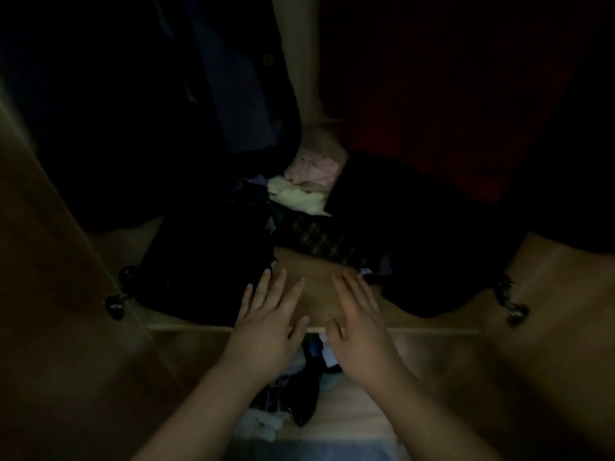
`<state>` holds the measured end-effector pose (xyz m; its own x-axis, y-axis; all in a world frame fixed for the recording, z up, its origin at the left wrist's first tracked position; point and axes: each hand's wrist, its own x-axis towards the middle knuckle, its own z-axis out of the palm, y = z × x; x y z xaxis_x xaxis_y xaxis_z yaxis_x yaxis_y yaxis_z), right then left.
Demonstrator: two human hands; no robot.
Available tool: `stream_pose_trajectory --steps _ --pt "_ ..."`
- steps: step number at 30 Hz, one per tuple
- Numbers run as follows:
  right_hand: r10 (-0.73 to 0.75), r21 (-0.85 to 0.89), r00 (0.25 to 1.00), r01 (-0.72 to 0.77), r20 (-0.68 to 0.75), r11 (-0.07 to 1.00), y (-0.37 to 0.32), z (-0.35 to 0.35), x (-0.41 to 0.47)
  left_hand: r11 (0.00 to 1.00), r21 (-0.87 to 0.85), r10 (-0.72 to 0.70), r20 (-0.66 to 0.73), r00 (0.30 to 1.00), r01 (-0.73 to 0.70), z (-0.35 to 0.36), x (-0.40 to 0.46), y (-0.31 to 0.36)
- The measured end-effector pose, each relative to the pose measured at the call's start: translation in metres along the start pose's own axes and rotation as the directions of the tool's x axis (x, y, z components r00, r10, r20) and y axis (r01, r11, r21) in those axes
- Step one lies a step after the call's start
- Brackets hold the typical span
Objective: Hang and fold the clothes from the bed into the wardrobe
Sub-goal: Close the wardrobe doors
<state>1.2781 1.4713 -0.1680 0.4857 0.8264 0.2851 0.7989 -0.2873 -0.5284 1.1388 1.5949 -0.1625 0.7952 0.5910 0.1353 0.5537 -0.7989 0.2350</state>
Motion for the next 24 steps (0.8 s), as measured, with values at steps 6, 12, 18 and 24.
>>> stream_pose_trajectory --steps 6,12,18,24 --pt "0.128 -0.174 0.990 -0.137 -0.064 0.975 0.044 -0.074 -0.156 0.990 -0.046 0.135 0.045 0.990 -0.133 0.030 -0.082 0.114" --pt "0.233 -0.294 0.959 -0.272 -0.159 0.917 0.075 -0.143 -0.323 0.950 -0.093 0.303 0.051 0.952 -0.298 0.056 -0.170 0.246" --pt "0.375 -0.258 0.894 -0.433 -0.243 0.864 0.103 -0.187 -0.446 0.901 -0.070 0.433 0.144 0.890 -0.427 0.071 -0.230 0.331" --pt "0.474 -0.185 0.797 -0.565 -0.374 0.804 0.136 -0.217 -0.468 0.890 -0.046 0.455 0.133 0.881 -0.453 0.069 -0.244 0.357"
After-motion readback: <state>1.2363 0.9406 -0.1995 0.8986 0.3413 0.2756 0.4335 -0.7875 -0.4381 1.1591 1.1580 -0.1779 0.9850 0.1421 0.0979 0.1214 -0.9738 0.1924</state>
